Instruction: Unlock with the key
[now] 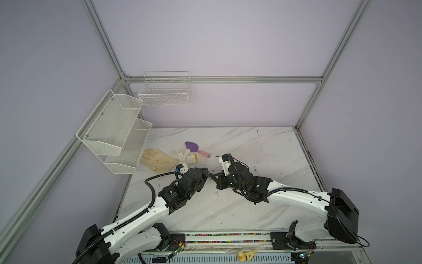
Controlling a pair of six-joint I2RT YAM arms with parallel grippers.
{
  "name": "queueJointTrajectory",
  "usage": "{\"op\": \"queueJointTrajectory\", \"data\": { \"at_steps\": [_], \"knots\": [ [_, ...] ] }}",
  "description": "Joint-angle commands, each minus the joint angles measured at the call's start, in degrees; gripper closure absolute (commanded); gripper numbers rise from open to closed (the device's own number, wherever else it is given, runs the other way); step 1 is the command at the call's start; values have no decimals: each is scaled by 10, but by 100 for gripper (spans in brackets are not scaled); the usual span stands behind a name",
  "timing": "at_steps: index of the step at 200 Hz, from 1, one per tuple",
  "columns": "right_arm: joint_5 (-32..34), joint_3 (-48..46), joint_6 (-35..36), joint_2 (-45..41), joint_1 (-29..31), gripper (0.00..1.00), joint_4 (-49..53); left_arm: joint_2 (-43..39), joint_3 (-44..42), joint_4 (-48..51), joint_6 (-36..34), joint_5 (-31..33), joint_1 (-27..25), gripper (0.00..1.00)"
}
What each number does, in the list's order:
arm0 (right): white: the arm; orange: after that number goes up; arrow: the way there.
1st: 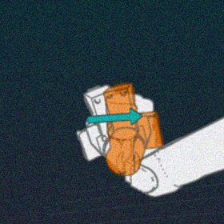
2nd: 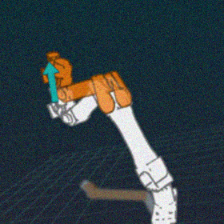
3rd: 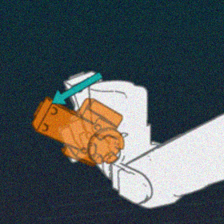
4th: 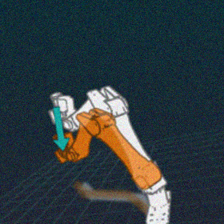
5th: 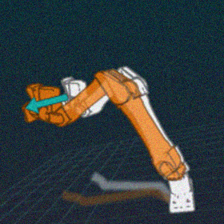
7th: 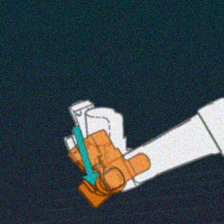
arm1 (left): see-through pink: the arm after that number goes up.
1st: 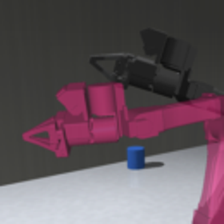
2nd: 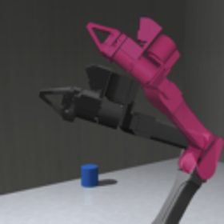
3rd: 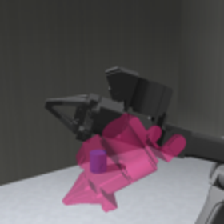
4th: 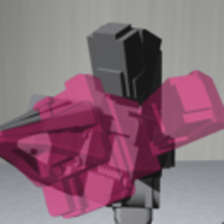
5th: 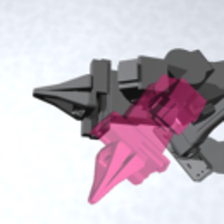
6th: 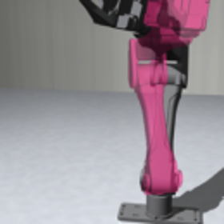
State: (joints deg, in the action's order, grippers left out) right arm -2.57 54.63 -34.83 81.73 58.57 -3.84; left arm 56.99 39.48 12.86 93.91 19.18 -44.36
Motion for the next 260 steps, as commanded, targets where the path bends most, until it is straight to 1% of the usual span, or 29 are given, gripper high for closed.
{"op": "queueJointTrajectory", "data": {
  "at_steps": [1, 40, 90, 164, 197, 260],
  "knots": [
    [6, 11, 3, 3, 4, 100, -10, -3, -15, -27, -5, -4, 1, 100],
    [11, 11, 2, 11, 4, 100, -6, -5, -19, -36, -3, -7, 1, 100],
    [-16, 16, 6, 10, 5, 100, -22, -1, -17, -42, -2, -6, 1, 100],
    [24, 6, 22, -17, 9, 100, 15, -21, -18, -20, -4, 9, 8, 100],
    [11, 15, 29, -14, 10, 100, 14, -29, -20, -18, -5, 10, 11, 100],
    [15, 24, 34, -12, 11, 100, 12, -24, -19, -17, -10, -1, 17, 100]
  ]
}}
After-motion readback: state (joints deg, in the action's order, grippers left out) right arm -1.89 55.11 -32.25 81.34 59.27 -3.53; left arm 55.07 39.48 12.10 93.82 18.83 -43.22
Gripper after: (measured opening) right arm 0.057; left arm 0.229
